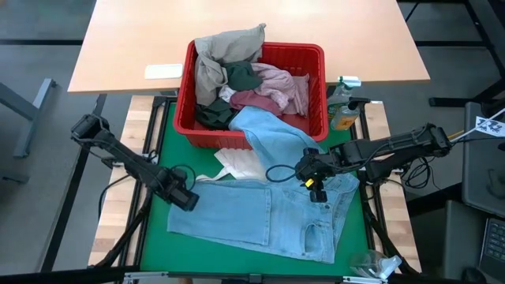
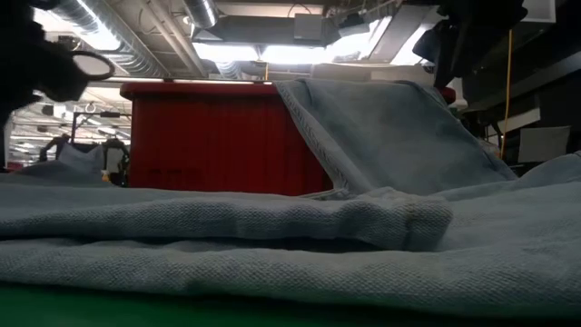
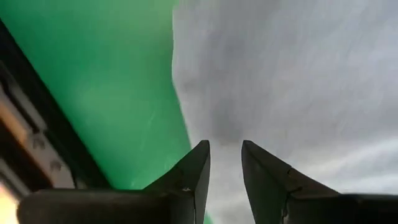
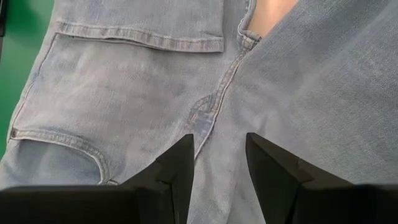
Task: Fold laundry
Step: Fold the blue jeans
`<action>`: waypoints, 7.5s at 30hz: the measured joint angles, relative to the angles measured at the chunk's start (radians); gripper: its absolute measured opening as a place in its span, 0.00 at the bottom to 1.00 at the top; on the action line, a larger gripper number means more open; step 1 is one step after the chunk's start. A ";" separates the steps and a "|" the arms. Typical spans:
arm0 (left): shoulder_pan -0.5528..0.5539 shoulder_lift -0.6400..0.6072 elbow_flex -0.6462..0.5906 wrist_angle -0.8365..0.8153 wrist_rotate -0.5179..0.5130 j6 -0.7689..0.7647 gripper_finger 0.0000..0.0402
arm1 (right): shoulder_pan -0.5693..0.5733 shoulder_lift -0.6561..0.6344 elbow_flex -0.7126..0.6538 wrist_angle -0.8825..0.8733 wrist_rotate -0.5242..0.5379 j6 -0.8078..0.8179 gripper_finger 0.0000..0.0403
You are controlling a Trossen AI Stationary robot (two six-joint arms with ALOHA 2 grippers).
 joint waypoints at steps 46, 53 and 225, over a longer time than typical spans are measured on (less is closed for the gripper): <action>-0.058 -0.004 -0.256 0.346 0.026 -0.113 0.25 | 0.000 0.000 0.000 -0.001 0.001 0.003 0.36; -0.057 -0.002 -0.256 0.368 0.028 -0.164 0.07 | 0.000 0.000 0.000 -0.001 0.001 0.003 0.36; 0.422 0.957 1.141 0.832 0.128 1.390 0.00 | 0.255 -0.283 0.074 -0.012 0.033 0.194 0.36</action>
